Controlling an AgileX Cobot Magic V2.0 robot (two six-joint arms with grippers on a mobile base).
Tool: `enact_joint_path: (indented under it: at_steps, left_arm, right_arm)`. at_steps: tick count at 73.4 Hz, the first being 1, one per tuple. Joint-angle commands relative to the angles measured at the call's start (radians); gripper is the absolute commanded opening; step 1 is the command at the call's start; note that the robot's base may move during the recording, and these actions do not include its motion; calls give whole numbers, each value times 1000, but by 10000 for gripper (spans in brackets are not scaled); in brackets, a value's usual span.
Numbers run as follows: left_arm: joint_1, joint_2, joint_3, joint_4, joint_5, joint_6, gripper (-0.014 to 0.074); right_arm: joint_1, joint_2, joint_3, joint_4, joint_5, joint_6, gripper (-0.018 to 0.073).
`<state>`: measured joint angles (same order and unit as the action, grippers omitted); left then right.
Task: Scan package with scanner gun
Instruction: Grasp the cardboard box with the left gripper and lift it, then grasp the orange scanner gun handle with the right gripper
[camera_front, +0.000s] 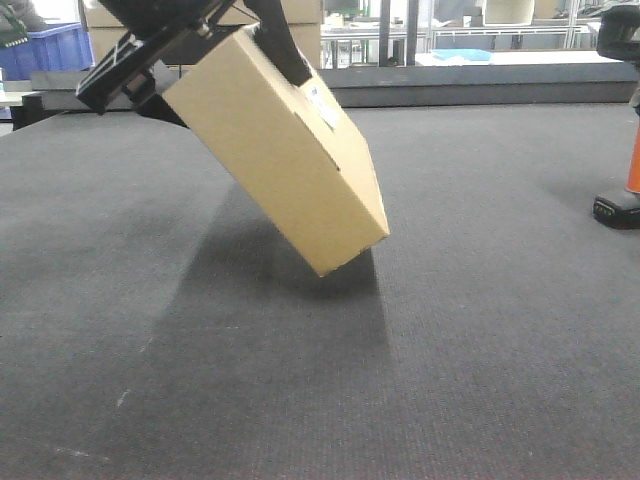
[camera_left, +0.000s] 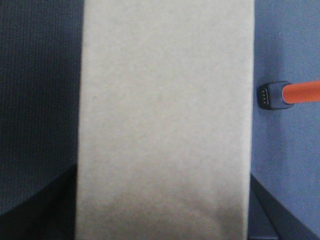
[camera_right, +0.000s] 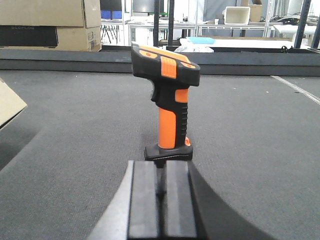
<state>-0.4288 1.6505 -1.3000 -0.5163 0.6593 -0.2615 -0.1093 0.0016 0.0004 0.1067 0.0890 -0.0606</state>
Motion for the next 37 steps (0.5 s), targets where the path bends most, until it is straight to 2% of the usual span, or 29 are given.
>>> enact_joint_path:
  at_steps: [1, 13, 27, 37]
  left_arm:
    - [-7, -6, -6, -17, -47, -6, -111]
    - [-3, 12, -6, -17, -43, -6, -111]
    - [-3, 22, -6, -21, -41, -6, -111]
    - [-3, 22, -6, -21, -41, -6, -111]
  right_arm:
    - [3, -2, 0, -6, -15, -6, -169]
    - [3, -2, 0, -6, -47, -6, -169]
    - [3, -2, 0, 19, -290, -6, -169]
    - [3, -2, -65, 19, -213, -6, -169]
